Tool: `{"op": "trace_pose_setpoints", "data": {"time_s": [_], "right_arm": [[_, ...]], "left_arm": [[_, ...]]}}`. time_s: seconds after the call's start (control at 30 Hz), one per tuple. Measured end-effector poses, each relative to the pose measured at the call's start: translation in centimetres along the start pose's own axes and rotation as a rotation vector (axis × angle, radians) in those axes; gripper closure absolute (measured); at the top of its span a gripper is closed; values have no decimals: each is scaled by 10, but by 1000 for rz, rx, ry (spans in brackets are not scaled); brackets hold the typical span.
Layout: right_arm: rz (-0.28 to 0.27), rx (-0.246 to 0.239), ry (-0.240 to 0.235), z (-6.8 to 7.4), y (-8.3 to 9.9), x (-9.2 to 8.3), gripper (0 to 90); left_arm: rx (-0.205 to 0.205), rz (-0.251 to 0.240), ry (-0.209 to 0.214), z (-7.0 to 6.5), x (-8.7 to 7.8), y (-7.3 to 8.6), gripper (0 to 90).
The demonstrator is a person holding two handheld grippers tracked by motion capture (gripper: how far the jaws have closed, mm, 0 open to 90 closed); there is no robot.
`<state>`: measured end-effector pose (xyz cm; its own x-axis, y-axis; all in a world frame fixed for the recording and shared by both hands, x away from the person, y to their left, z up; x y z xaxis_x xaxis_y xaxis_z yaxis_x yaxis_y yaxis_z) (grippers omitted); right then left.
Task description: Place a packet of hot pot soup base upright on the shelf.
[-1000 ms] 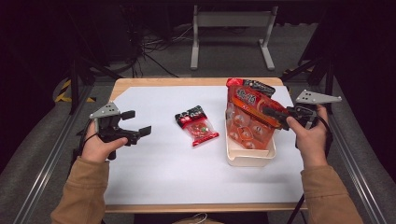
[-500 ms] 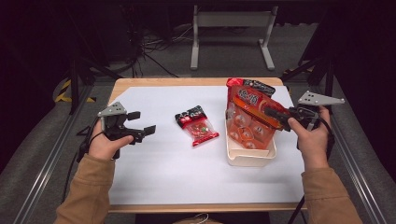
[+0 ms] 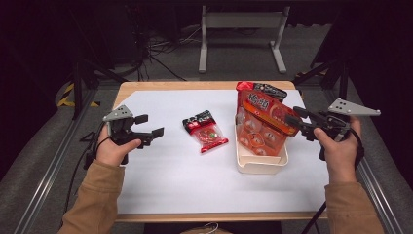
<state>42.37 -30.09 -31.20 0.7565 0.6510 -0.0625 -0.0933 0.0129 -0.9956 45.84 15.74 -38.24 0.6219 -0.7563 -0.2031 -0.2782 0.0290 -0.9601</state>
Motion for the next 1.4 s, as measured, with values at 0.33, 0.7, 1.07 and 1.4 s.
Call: {"op": "trace_pose_setpoints", "data": {"time_s": [0.33,0.7,1.07,1.4], "right_arm": [[-10,-30,70,-5,3,-35,470],[23,-58,138,-12,28,-48,454],[68,-29,171,-23,55,-42,434],[116,-20,198,-34,73,-39,425]], "left_arm": [[4,-3,5,-3,10,0,123],[-6,3,24,-6,26,3,176],[-44,6,0,15,54,10,227],[-74,31,-23,19,86,12,108]]}}
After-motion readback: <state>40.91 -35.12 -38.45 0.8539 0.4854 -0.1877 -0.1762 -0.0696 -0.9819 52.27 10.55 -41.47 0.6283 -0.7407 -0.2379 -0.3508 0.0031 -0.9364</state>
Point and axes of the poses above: each handheld gripper's, and its own axes: x roughly forward along the jaws, y roughly out of its underside, z roughly to its left, the point moved 7 cm from there along x, roughly forward along the jaws, and after that the axes turned 13 degrees about -z, right-handed, at the moved point
